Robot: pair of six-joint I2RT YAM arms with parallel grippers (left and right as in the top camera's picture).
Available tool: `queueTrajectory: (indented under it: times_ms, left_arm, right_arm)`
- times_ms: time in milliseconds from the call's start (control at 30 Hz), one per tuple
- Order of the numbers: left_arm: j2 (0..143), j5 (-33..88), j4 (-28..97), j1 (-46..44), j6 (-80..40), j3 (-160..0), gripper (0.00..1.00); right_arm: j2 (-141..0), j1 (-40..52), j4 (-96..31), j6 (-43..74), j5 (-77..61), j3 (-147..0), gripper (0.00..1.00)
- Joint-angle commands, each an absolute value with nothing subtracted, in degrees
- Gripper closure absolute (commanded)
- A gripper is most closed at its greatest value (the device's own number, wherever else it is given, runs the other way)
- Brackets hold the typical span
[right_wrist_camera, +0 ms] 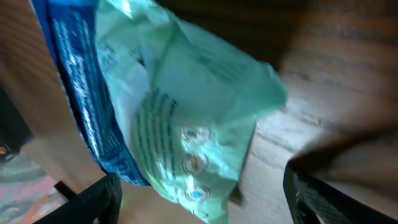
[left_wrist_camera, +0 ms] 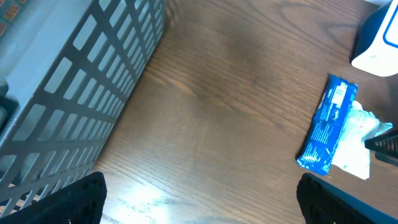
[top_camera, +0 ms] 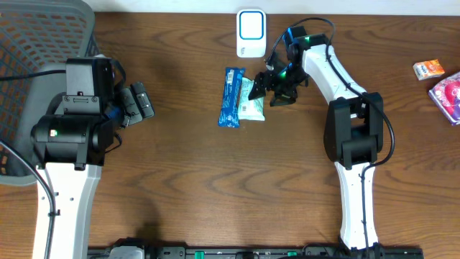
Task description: Scan the item barcode
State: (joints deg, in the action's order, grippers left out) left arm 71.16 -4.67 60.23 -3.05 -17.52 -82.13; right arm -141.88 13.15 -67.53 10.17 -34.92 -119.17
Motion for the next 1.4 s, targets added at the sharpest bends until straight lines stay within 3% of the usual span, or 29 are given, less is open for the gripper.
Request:
queueTrajectory:
  times_ms: [0,167,333,400,467,500,767,1067,1167,1200,1233,1267,1300,1367]
  left_arm:
    - [71.4,-5.2,60.4,-2.9,-16.8,-82.7,0.02]
    - [71.4,-5.2,60.4,-2.9,-16.8,-82.7,0.02]
    - [71.4,-5.2,60.4,-2.9,-16.8,-82.7,0.02]
    - [71.4,-5.2,60.4,-2.9,-16.8,-82.7,0.02]
    - [71.4,-5.2,60.4,-2.9,-16.8,-82.7,0.02]
    - [71.4,-5.2,60.4,-2.9,-16.8,-82.7,0.02]
    - [71.4,-5.2,60.4,-2.9,-16.8,-82.7,0.02]
    - [71.4,-5.2,60.4,-2.9,-16.8,-82.7,0.02]
    - [71.4,-5.2,60.4,-2.9,-16.8,-82.7,0.02]
    - [71.4,-5.2,60.5,-2.9,-16.8,-82.7,0.02]
    - [71.4,-5.2,60.4,-2.9,-16.8,-82.7,0.02]
    - [71.4,-5.2,60.4,-2.9,-16.8,-82.7,0.02]
    - [71.4,-5.2,60.4,-2.9,-16.8,-82.7,0.02]
    - [71.4,-5.2,60.4,-2.9,-16.8,-82.7,0.02]
  right_arm:
    - [-144.3,13.2,-66.6,10.2,-34.7,-119.0,0.28]
    - [-144.3,13.3,-64.0,10.2,-32.7,-119.0,0.57]
    - [-144.4,13.3,-62.4,10.2,-32.7,-119.0,0.62]
    - [-144.4,13.4,-62.0,10.2,-32.6,-119.0,0.75]
    - [-144.4,13.5,-61.8,10.2,-31.8,-119.0,0.97]
    - [-144.3,13.6,-61.9,10.2,-31.1,-119.0,0.99]
    - [-141.1,13.0,-63.5,10.3,-25.3,-119.2,0.99]
    - [-129.2,14.8,-66.7,11.6,-0.3,-119.2,0.99]
    - [-128.0,15.3,-67.3,11.7,-0.1,-119.2,0.99]
    - [-128.0,15.3,-67.6,11.8,-1.9,-119.2,0.85]
    - [-128.1,15.3,-67.9,11.7,-4.2,-119.2,0.56]
    - [-128.6,15.3,-68.1,11.7,-6.2,-119.1,0.41]
    - [-129.0,15.2,-68.2,11.7,-8.6,-119.1,0.28]
    - [-130.4,15.0,-68.1,11.7,-13.5,-119.1,0.17]
